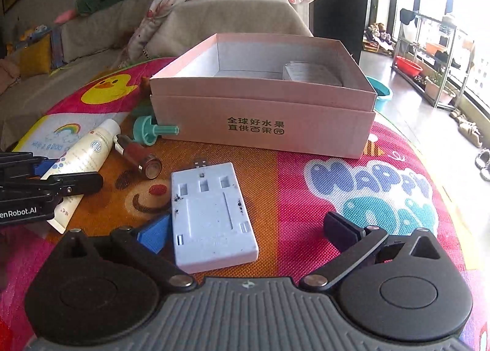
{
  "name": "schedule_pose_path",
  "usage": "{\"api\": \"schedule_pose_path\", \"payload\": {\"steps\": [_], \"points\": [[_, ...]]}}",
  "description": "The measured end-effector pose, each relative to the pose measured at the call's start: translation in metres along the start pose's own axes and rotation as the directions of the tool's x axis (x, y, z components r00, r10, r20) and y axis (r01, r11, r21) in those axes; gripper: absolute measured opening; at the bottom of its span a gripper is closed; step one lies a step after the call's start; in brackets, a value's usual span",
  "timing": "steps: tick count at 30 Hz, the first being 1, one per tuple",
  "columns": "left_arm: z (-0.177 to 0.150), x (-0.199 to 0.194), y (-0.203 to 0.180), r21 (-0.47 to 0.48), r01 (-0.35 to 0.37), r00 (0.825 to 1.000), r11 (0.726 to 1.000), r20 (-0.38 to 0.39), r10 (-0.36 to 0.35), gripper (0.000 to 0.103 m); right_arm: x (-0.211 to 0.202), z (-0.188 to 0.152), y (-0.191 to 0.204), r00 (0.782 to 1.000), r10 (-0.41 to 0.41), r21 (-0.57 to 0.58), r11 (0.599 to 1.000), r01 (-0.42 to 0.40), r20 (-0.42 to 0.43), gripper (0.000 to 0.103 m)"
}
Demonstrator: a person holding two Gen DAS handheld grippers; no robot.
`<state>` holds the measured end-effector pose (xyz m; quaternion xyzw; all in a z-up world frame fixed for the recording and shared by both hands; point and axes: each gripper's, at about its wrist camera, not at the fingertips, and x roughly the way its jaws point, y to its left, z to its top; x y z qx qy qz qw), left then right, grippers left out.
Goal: Organize rigid objects
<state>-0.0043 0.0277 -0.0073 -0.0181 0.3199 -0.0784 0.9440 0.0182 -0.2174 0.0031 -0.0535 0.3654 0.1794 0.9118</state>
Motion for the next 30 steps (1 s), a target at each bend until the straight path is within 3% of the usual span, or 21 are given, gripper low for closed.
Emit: {"api": "schedule_pose_path", "payload": {"steps": [8,18,26,30], "points": [[0.001,0.0,0.002,-0.018,0.014,1.0,1.0,-0.001,-0.014,0.039,0.006,0.001,-0.001,1.0,0.01,-0.035,0.999,-0.01,-0.02,0.103],[0.008,0.009,0.029,-0.17,0.12,0.993,0.978,0.011,-0.12,0.036,0.006,0.0,0.0,1.0,0.011,-0.046,0.999,-0.012,-0.013,0.103],[0.015,0.007,0.036,-0.068,0.179,0.981,0.982,-0.059,-0.183,0.035,0.007,0.001,0.002,1.0,-0.004,-0.043,0.999,0.003,-0.015,0.103],[0.015,0.002,0.036,-0.045,0.17,0.981,0.984,-0.083,-0.173,0.033,0.003,-0.001,0.003,0.999,-0.045,-0.038,0.998,0.046,0.012,0.102]]}}
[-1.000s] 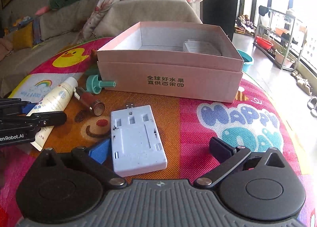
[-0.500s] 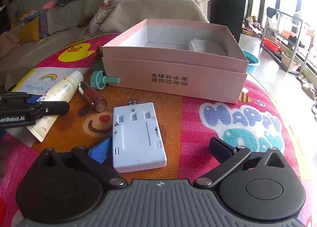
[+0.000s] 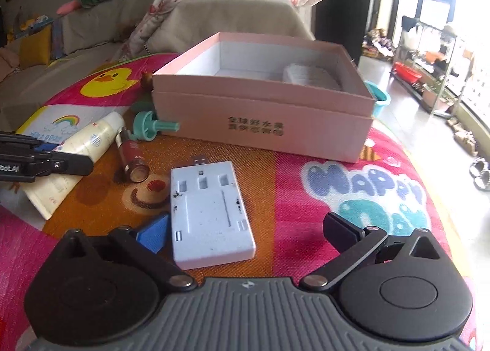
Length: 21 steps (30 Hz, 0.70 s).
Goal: Organize rigid objects
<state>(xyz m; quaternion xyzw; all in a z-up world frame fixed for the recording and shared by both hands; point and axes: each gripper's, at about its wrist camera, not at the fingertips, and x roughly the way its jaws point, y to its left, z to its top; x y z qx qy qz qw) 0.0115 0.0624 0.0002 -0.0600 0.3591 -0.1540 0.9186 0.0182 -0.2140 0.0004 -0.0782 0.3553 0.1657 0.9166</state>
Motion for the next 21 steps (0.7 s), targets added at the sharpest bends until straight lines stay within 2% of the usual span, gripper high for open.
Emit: {"api": "schedule_pose_path", "payload": {"steps": [6,8,10,13,15,16,19,21], "points": [[-0.006,-0.006,-0.006,-0.005,-0.044,0.999,0.999,0.002,0.044,0.033,0.005,0.005,-0.002,0.996,0.087,-0.032,0.996,-0.088,-0.026,0.102],[-0.003,-0.004,-0.009,0.033,-0.095,0.995,0.995,-0.002,0.095,0.035,0.007,0.006,0.0,0.995,0.1,-0.046,0.994,-0.101,-0.025,0.102],[0.001,-0.003,-0.008,0.049,-0.125,0.992,0.991,-0.03,0.126,0.033,0.008,0.007,0.0,0.996,0.082,-0.04,0.996,-0.084,-0.027,0.102],[0.003,-0.005,-0.006,0.106,-0.132,0.987,0.986,-0.08,0.141,0.035,0.007,0.007,-0.004,1.0,-0.001,0.012,1.0,0.001,-0.013,0.102],[0.003,-0.006,-0.012,0.208,-0.172,0.977,0.963,-0.087,0.193,0.04,0.007,0.007,-0.013,0.999,-0.033,0.076,0.997,0.034,-0.006,0.102],[0.004,-0.007,-0.012,0.23,-0.193,0.972,0.954,-0.091,0.218,0.043,0.008,0.008,-0.017,0.999,-0.047,0.108,0.993,0.047,-0.006,0.102],[0.009,-0.008,-0.004,0.203,-0.199,0.962,0.959,-0.145,0.23,0.044,0.009,0.007,-0.025,0.998,-0.069,0.154,0.986,0.069,-0.001,0.102],[0.015,-0.008,-0.005,0.263,-0.213,0.945,0.941,-0.188,0.266,0.044,0.006,0.006,-0.025,0.998,-0.067,0.153,0.986,0.065,0.011,0.102]]}}
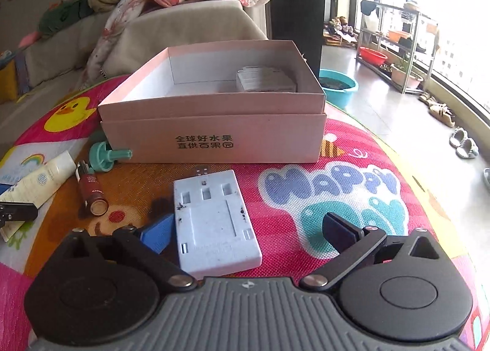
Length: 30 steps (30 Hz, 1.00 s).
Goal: Organize rigid objects
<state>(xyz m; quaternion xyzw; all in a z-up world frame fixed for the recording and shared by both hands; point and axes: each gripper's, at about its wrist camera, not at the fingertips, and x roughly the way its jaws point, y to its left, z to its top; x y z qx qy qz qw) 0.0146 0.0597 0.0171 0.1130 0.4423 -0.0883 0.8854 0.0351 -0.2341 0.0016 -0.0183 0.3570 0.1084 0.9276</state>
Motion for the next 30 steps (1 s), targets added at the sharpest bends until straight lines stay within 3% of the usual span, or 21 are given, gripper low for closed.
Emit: {"api": "schedule_pose_path", "payload": {"steps": [2,7,11,15,19,24,30], "points": [[0.002,-0.003,0.001,0.0,-0.009,1.0,1.0,-0.024,0.009,0.042,-0.002,-0.001,0.001,1.0,0.001,-0.006,1.0,-0.001,0.008,0.102],[-0.013,-0.017,-0.006,-0.081,-0.029,0.999,0.996,0.026,0.032,0.042,-0.006,-0.002,0.001,0.999,0.049,-0.023,0.999,-0.049,0.007,0.101],[-0.031,-0.045,-0.01,-0.201,-0.02,0.997,0.979,0.066,0.034,0.042,-0.042,-0.005,0.008,0.987,0.136,-0.064,0.989,-0.13,0.086,0.1],[-0.042,-0.087,-0.027,-0.169,-0.049,0.995,0.984,0.072,0.062,0.042,-0.084,0.007,0.013,0.966,0.191,-0.028,0.982,-0.189,0.176,0.1],[-0.042,-0.12,-0.029,-0.178,-0.072,0.992,0.981,0.093,0.09,0.042,-0.118,0.008,0.024,0.947,0.152,-0.062,0.988,-0.14,0.284,0.1],[-0.036,-0.138,-0.027,-0.211,-0.065,0.98,0.975,0.169,0.102,0.042,-0.127,0.01,0.03,0.947,0.115,-0.077,0.992,-0.096,0.3,0.1],[-0.04,-0.131,-0.024,-0.225,-0.016,0.978,0.974,0.201,0.062,0.042,-0.11,0.017,0.017,0.966,0.012,-0.021,1.0,-0.007,0.256,0.1]]}}
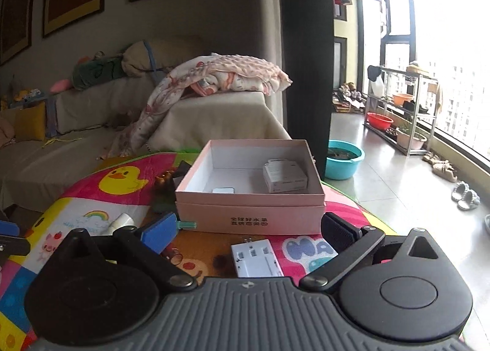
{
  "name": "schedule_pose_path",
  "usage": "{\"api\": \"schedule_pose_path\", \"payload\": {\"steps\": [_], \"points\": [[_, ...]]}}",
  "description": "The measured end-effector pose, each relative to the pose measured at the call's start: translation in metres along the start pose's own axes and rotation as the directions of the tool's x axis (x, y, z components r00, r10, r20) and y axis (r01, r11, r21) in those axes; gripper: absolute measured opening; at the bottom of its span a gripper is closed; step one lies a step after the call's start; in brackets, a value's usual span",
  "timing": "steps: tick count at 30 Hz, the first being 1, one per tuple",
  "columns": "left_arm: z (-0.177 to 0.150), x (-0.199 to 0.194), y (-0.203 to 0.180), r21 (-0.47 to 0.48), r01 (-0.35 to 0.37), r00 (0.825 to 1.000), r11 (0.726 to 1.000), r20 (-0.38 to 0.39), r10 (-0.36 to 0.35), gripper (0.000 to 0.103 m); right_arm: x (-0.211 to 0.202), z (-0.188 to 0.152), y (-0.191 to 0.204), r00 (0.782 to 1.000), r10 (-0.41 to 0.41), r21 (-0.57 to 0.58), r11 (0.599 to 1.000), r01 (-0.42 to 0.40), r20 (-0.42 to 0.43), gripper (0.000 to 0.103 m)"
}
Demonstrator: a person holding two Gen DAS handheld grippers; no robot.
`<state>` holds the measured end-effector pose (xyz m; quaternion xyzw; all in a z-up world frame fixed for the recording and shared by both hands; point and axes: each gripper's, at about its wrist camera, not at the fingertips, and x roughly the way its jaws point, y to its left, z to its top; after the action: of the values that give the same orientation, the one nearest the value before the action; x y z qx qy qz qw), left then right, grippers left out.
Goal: Organize rigid objects
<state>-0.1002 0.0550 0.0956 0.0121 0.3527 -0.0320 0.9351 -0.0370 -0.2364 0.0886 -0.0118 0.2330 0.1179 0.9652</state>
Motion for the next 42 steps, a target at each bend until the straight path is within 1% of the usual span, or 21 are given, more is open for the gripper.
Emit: {"api": "schedule_pose_path", "payload": {"steps": [3,5,11,15,19,21,23,25,28,29,32,33,34,36,38,40,41,42], "points": [[-0.006,0.012,0.005,-0.023,0.029,1.0,0.999,-0.01,-0.029,0.042,0.007,0.001,-0.002,0.999,-0.034,0.0,0.999,0.034,-0.009,0.1],[-0.01,0.02,0.009,-0.038,0.041,0.999,0.998,-0.014,-0.041,0.042,0.011,0.0,-0.001,0.999,-0.043,0.002,0.999,0.043,-0.024,0.1],[-0.016,0.036,0.026,-0.077,0.07,0.997,0.995,0.033,-0.067,0.042,0.029,-0.021,0.007,0.996,-0.008,-0.071,0.997,0.002,-0.086,0.1],[-0.013,0.049,0.034,-0.092,0.085,0.994,0.992,0.069,-0.079,0.042,0.037,-0.036,0.002,0.993,0.008,-0.092,0.996,-0.019,-0.12,0.1],[-0.004,0.074,0.028,-0.058,0.081,0.996,0.995,0.031,-0.079,0.042,0.04,-0.046,-0.006,0.989,0.035,-0.074,0.996,-0.046,-0.14,0.1],[-0.001,0.088,0.024,-0.062,0.061,0.998,0.996,0.019,-0.06,0.042,0.044,-0.048,-0.006,0.984,0.069,-0.072,0.994,-0.081,-0.166,0.1],[0.001,0.103,0.019,-0.067,0.054,0.999,0.996,0.003,-0.054,0.042,0.048,-0.048,-0.003,0.973,0.121,-0.059,0.989,-0.135,-0.199,0.1],[0.002,0.119,0.012,-0.048,0.03,0.999,0.998,-0.023,-0.031,0.042,0.049,-0.049,0.004,0.963,0.166,-0.057,0.982,-0.182,-0.212,0.1],[0.005,0.141,0.006,0.011,-0.012,0.997,1.0,-0.073,0.013,0.044,0.046,-0.053,0.016,0.957,0.194,-0.06,0.976,-0.211,-0.216,0.1],[0.006,0.144,0.007,0.015,-0.013,0.998,1.0,-0.064,0.014,0.043,0.045,-0.054,0.019,0.952,0.211,-0.058,0.972,-0.229,-0.224,0.099],[0.012,0.152,0.014,-0.009,0.01,0.999,1.0,-0.042,-0.01,0.042,0.047,-0.057,0.028,0.941,0.227,-0.09,0.963,-0.256,-0.25,0.086],[0.012,0.153,0.015,-0.011,0.021,0.999,1.0,-0.029,-0.021,0.041,0.048,-0.057,0.032,0.942,0.22,-0.113,0.96,-0.255,-0.252,0.079],[0.011,0.153,0.016,-0.008,0.028,0.999,1.0,-0.021,-0.028,0.041,0.05,-0.056,0.036,0.945,0.21,-0.133,0.959,-0.248,-0.25,0.075],[0.008,0.151,0.017,0.004,0.037,0.999,0.999,-0.009,-0.036,0.041,0.058,-0.051,0.043,0.946,0.208,-0.143,0.958,-0.249,-0.25,0.071],[0.005,0.147,0.017,0.004,0.045,0.999,0.999,-0.009,-0.045,0.041,0.069,-0.044,0.051,0.94,0.222,-0.127,0.957,-0.261,-0.258,0.065],[0.002,0.141,0.02,-0.02,0.061,0.998,0.998,-0.018,-0.061,0.041,0.083,-0.036,0.06,0.935,0.226,-0.123,0.956,-0.267,-0.274,0.054],[0.0,0.139,0.021,-0.032,0.07,0.997,0.997,-0.021,-0.071,0.041,0.091,-0.033,0.064,0.931,0.227,-0.125,0.954,-0.271,-0.284,0.053],[-0.002,0.136,0.022,-0.046,0.081,0.996,0.996,-0.022,-0.082,0.041,0.097,-0.031,0.068,0.928,0.228,-0.129,0.953,-0.275,-0.294,0.05]]}}
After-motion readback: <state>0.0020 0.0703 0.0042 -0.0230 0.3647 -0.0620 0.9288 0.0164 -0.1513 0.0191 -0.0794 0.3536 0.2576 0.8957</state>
